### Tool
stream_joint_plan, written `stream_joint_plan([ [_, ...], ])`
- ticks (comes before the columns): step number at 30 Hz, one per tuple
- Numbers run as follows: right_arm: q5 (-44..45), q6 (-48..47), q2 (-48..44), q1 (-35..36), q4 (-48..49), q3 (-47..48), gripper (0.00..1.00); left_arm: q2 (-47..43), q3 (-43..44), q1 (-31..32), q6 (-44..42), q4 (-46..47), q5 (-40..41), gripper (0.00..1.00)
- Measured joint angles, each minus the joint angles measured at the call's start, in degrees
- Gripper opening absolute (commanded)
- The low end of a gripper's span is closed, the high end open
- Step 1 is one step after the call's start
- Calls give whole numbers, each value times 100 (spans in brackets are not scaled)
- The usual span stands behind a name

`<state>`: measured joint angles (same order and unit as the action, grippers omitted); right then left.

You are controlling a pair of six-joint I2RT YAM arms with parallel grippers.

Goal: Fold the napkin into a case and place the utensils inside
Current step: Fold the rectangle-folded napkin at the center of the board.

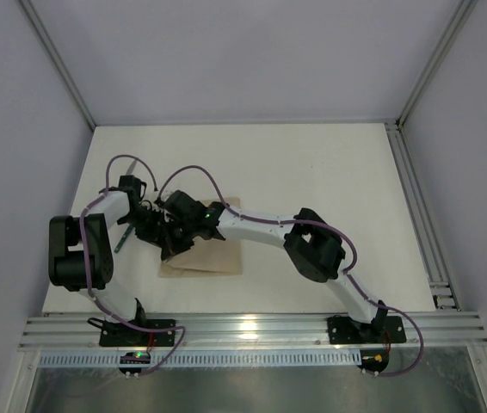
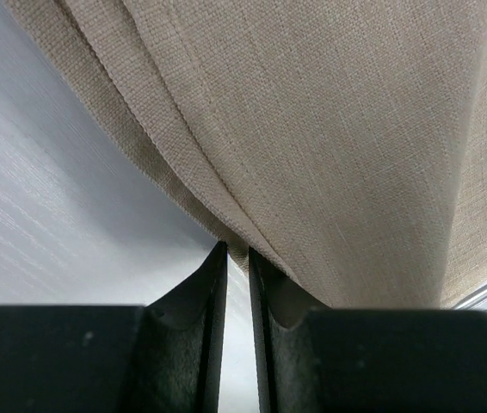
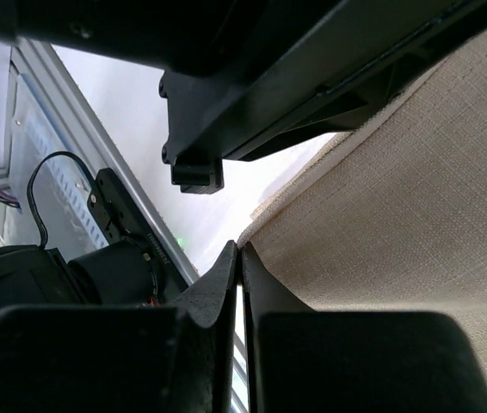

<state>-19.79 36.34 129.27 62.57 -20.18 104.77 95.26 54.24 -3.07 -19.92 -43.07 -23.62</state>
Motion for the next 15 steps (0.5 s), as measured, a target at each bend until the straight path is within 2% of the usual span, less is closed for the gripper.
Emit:
stream_joint_plan([
  [2,-33,114,0,0,140,-114,4,0,0,-2,0,0,0,17],
  [5,-70,282,13,0,236,-286,15,0,0,-2,0,-2,4,18],
  [6,-85,319,20,0,264,-317,21,0,0,-2,0,-2,4,19],
  [7,-107,372,44,0,286,-332,32,0,0,-2,2,-2,7,20],
  [12,-122,367,98,0,264,-319,55,-28,17,-7,-9,-15,74,26],
  [15,-68,72,94,0,-33,-98,59,-114,42,-48,-26,-81,157,30],
])
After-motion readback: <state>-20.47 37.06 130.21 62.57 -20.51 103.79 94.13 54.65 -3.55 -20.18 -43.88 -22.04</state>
